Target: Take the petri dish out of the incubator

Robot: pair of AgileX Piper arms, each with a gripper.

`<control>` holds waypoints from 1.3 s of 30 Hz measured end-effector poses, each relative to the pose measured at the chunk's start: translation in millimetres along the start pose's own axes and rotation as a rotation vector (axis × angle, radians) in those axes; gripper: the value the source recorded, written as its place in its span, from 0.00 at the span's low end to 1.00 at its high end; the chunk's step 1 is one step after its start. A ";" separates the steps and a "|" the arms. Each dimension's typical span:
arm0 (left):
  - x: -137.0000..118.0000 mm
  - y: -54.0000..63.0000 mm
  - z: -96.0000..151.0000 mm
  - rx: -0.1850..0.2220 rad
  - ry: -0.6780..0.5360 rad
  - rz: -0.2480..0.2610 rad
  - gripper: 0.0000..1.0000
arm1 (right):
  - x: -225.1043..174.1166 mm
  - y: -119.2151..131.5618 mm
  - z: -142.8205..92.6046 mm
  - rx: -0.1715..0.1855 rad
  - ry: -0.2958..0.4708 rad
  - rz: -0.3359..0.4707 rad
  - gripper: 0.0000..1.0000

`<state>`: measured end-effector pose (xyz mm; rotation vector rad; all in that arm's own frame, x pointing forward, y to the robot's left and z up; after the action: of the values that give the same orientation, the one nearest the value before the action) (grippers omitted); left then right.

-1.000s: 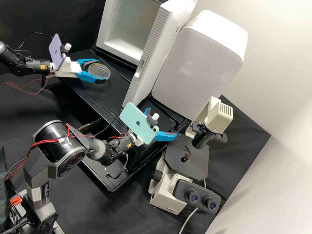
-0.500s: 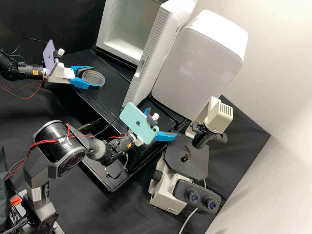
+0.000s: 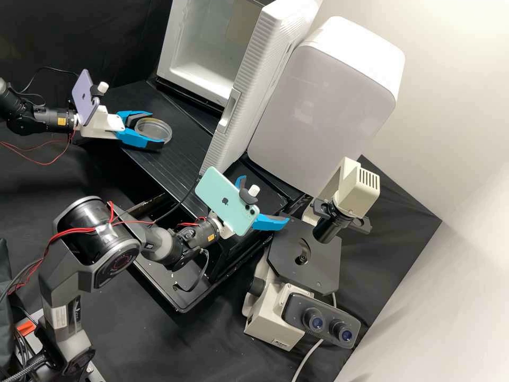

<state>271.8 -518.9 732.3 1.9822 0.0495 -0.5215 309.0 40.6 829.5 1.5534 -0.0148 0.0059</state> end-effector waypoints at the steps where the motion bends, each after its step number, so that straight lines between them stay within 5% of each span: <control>1: 0.5 -0.8 0.3 0.001 -0.001 0.001 1.00 | 0.0 0.0 0.0 0.000 0.000 0.000 1.00; 21: 2.7 -3.5 4.9 0.097 0.028 0.021 1.00 | 0.0 0.0 0.0 0.000 0.000 0.000 1.00; 31: -2.1 -6.2 15.0 0.171 0.003 0.074 1.00 | 0.0 0.0 0.0 0.000 0.000 0.000 1.00; 39: -9.1 -6.8 28.2 0.209 -0.053 0.165 1.00 | 0.0 0.0 0.0 0.000 0.000 0.000 1.00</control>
<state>252.3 -538.5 719.7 2.1516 -0.2070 -0.4872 309.0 40.6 829.5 1.5534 -0.0148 0.0059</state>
